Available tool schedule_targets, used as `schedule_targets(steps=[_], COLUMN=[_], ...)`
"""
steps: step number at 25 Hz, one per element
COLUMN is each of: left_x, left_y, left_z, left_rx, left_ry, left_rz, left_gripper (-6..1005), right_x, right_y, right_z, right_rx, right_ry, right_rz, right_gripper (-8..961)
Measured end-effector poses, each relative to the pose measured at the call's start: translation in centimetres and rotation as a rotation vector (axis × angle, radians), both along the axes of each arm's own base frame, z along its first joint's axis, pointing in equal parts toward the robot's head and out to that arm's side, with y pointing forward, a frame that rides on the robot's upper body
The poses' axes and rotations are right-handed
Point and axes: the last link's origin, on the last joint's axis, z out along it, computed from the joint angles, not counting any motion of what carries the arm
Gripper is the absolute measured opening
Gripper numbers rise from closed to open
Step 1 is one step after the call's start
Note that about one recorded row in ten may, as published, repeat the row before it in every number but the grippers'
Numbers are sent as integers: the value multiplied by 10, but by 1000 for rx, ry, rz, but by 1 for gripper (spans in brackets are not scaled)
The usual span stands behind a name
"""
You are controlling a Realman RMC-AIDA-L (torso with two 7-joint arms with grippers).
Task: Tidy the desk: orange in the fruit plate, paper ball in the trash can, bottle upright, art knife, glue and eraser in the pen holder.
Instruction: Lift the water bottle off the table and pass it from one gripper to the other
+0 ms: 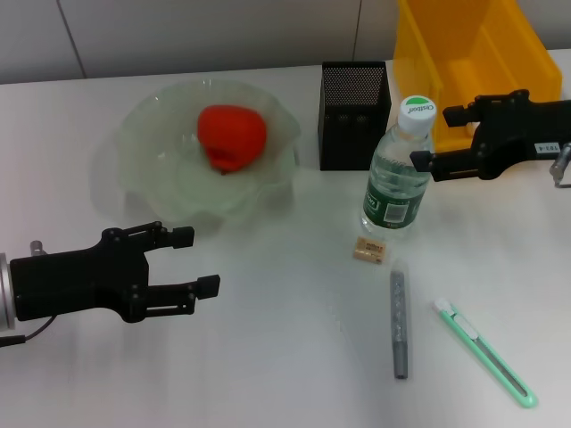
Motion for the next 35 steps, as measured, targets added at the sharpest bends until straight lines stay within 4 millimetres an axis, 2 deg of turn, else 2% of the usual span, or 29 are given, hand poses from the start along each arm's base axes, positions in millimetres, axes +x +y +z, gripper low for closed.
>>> schedule_targets(steps=[16, 27, 35], left_x=[3, 4, 4], left_y=[2, 5, 5], left_z=[-2, -2, -2], left_rx=[8, 20, 22], left_ry=[-5, 0, 1], left_rz=[-5, -19, -17], left_gripper=[846, 847, 847], right_x=[46, 43, 44], right_y=[0, 11, 20], right_z=[-10, -28, -33], right_rx=[95, 68, 84], right_ry=[226, 237, 221], right_rz=[129, 180, 173], right_gripper=[788, 751, 724])
